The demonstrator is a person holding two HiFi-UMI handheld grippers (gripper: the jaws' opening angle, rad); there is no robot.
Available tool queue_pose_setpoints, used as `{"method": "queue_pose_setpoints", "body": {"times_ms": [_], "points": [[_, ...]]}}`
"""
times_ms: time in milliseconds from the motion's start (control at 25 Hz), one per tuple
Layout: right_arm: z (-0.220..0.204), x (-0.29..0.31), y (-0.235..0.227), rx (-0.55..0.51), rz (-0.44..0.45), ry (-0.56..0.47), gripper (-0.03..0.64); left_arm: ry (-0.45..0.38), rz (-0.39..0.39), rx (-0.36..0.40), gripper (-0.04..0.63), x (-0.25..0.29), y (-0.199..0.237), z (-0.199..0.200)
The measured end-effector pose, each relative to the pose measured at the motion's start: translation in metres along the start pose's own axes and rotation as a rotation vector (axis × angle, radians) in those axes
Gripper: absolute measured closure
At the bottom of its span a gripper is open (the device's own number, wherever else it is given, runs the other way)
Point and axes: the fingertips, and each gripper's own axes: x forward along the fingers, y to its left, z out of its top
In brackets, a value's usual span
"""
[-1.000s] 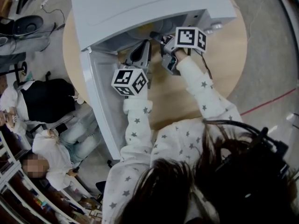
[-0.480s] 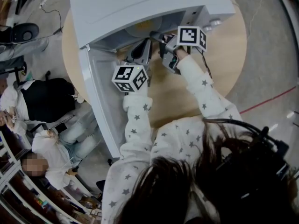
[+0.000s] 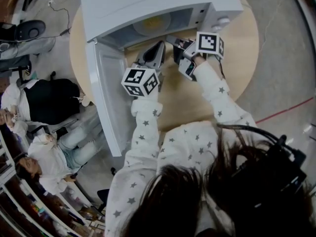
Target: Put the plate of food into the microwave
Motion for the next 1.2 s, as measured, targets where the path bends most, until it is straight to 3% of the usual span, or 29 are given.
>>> {"method": "queue_pose_setpoints", "body": {"times_ms": [240, 400, 760, 960, 1200], "points": [[0.005, 0.000, 0.016, 0.006, 0.082, 0.013, 0.611, -0.023, -0.011, 0.026, 0.594, 0.000, -0.005, 0.011], [0.001, 0.000, 0.018, 0.009, 0.085, 0.040, 0.611, -0.044, -0.016, 0.050, 0.594, -0.001, -0.003, 0.016], [0.008, -0.014, 0.041, -0.088, 0.215, 0.090, 0.611, -0.102, -0.055, 0.084, 0.594, -0.009, -0.021, 0.036], [-0.010, -0.047, 0.066, -0.011, 0.310, 0.107, 0.611, -0.118, -0.103, 0.079, 0.595, -0.032, -0.051, 0.039], [-0.024, -0.072, 0.072, 0.018, 0.356, 0.101, 0.611, -0.125, -0.107, 0.093, 0.594, -0.054, -0.071, 0.043]]}}
